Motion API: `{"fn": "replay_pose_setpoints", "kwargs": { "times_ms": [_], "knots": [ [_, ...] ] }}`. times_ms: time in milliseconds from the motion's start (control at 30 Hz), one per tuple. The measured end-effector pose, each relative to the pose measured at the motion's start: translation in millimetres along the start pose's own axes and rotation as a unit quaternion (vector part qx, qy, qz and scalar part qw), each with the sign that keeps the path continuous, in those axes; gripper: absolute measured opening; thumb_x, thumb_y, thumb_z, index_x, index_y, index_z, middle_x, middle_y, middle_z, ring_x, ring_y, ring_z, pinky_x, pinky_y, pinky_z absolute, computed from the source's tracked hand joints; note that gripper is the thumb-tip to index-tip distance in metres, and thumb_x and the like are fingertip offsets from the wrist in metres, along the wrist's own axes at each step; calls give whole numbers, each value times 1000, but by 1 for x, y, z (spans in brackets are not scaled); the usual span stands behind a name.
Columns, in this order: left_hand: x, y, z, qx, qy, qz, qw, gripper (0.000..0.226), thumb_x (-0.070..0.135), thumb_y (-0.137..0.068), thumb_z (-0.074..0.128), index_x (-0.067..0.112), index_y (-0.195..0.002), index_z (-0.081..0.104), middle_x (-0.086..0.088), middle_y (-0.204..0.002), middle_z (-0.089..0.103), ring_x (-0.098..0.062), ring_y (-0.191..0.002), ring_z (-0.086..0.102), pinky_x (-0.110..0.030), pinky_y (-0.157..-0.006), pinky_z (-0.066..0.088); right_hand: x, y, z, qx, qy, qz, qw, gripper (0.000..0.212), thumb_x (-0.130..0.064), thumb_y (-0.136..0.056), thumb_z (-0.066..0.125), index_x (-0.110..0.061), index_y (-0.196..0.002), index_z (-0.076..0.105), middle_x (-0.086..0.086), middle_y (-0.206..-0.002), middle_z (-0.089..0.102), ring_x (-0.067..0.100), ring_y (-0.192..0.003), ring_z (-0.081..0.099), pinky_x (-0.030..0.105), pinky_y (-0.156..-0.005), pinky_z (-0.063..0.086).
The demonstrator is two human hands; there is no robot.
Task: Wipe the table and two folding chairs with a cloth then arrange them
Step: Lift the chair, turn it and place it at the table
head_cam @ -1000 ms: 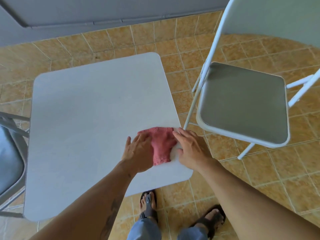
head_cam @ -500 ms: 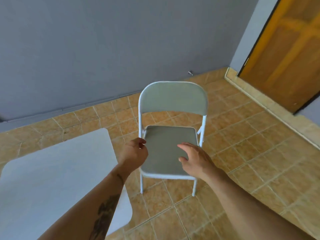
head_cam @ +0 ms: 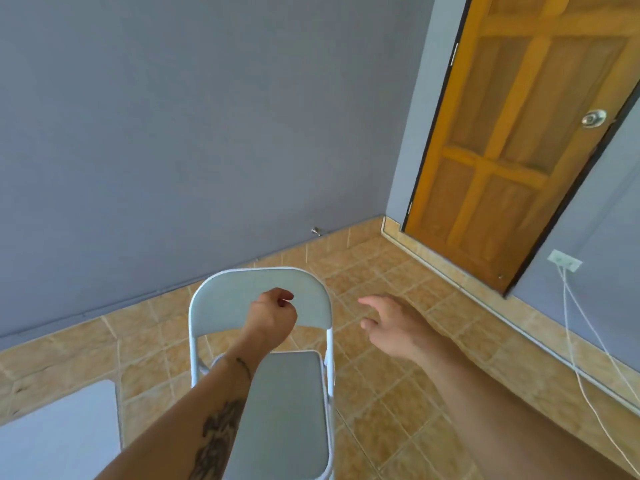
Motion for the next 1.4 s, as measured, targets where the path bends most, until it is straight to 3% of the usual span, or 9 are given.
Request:
{"fn": "replay_pose_setpoints", "kwargs": {
  "times_ms": [133,433,533,667,767,900,1033,1167,1400],
  "knots": [
    [14,-57,26,7,59,-32,998,35,8,-85,45,19,-111,66,0,-79,62,-15,-60,56,-24,-63,47,12,-62,-16,-12,9,-8,1000,51,-29,-97,54,-31,-146,42,-4,-153,41,22,-138,40,41,-111,37],
    [17,-163,74,13,59,-111,992,41,25,-87,58,15,-126,54,4,-82,59,-16,-69,62,-34,-74,56,13,-198,-46,-73,76,-38,994,52,-30,-97,56,-31,-147,40,-3,-153,40,24,-138,40,40,-109,37],
    [10,-192,91,28,56,-149,987,53,35,-86,61,14,-133,50,-6,-110,63,-19,-79,64,-38,-84,56,11,-244,-47,-89,97,-71,989,51,-31,-96,56,-30,-145,43,-2,-153,40,24,-138,40,40,-109,36],
    [-2,-222,117,62,28,-196,978,67,38,-86,62,10,-143,40,-14,-139,45,-32,-108,58,-40,-92,50,23,-305,-34,-134,114,-116,978,49,-31,-95,56,-29,-143,46,0,-152,42,25,-137,41,40,-109,37],
    [-10,-248,140,99,20,-250,963,79,42,-84,65,6,-146,32,-17,-143,38,-37,-121,51,-44,-100,46,41,-356,-21,-169,119,-150,967,49,-30,-94,56,-29,-142,46,1,-152,42,25,-137,41,39,-109,36],
    [-10,-282,180,157,44,-335,928,77,44,-80,70,7,-134,32,-19,-135,37,-40,-116,51,-45,-101,45,75,-422,-6,-231,124,-204,943,51,-27,-94,55,-29,-144,44,1,-154,39,24,-139,39,40,-111,36],
    [-5,-306,212,218,73,-400,887,112,42,-79,75,11,-153,-2,-22,-157,12,-44,-137,35,-49,-114,33,98,-467,-4,-271,136,-257,917,55,-24,-94,53,-27,-147,40,-1,-156,36,24,-140,36,39,-110,35],
    [-5,-312,227,246,107,-457,848,112,26,-84,69,13,-154,-18,-20,-163,-3,-42,-145,25,-45,-116,29,104,-496,-7,-300,151,-298,893,55,-24,-95,50,-29,-148,38,-1,-158,32,23,-142,33,39,-110,33],
    [-3,-314,227,257,88,-442,855,110,20,-79,63,7,-152,-18,-22,-162,4,-39,-142,33,-43,-112,38,79,-514,0,-312,184,-362,859,55,-27,-94,51,-31,-148,38,-3,-155,34,23,-140,36,39,-108,37]
  ]
}}
Point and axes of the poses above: each hand's wrist, its own y-axis away from the middle knuckle, its own z-axis out of the palm, x = y × z, the point moved 2 cm from there along -y, towards the middle knuckle
